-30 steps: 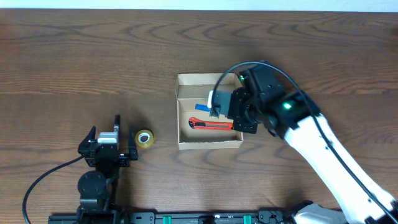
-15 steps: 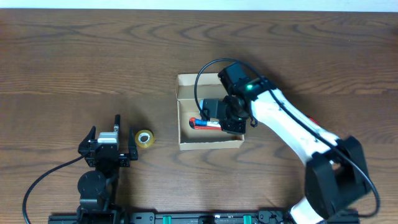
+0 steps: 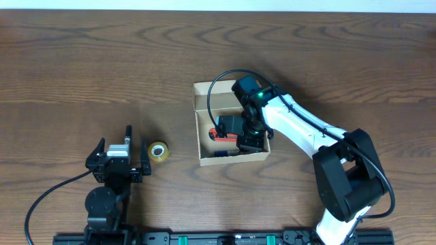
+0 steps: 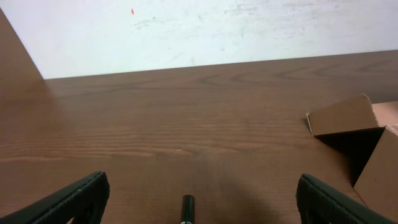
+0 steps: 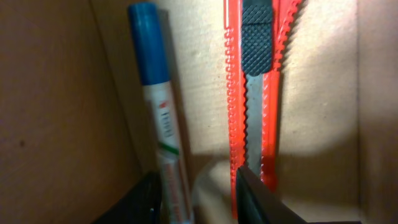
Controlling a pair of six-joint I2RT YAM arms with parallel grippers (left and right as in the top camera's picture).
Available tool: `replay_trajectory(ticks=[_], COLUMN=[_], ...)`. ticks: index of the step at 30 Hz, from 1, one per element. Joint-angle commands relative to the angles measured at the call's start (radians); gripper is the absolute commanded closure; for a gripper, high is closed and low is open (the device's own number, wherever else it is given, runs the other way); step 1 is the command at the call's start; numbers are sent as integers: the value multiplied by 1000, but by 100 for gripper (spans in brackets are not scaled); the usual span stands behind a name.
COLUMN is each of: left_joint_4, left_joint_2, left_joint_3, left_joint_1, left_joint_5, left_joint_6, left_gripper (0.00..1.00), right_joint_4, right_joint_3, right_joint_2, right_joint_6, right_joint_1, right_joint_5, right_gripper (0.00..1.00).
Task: Pack container
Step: 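Carry the marker into the box beside the cutter and release, then move the right gripper over the red stapler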
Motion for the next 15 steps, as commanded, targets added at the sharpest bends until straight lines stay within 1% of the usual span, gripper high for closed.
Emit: replay_trajectory(ticks=[1,3,5,6,9,10,11,12,14,15], left_joint_4=[-13,-13,-13,-13,-13,-13,-13,-13,-13,-13], left_joint_2=[-6,-6,-6,-6,-6,-6,-6,-6,-6,-6], left_joint_3=[-33,-33,-33,-33,-33,-33,-33,-33,-33,-33], left_joint_1=[4,4,4,4,4,4,4,4,4,4], left_joint_5=[-17,-17,-17,-17,-17,-17,-17,-17,-17,-17], left_joint_6=[-8,-8,-8,-8,-8,-8,-8,-8,-8,-8], left_gripper=[5,5,5,5,5,5,5,5,5,5], right_joint_4=[-3,-9,-13,-12,-17,-34,-54,-81,-146,-192], right_joint_3=[64,107,153,176,233,261,277,293,323,344], right_joint_2=[-71,-109,-151,-173,-236,-269,-288,-308,-343,-355], right_joint_6=[67,134,218,270,470,596,676,745,841,877], right_joint_1=[9,8,5,0,-32,-67,-95,-129,-208,-257], right_joint_5=[-9,-8,-1,14,121,227,289,333,389,406], right_gripper=[65,60,52,50,49,48,42,32,18,18])
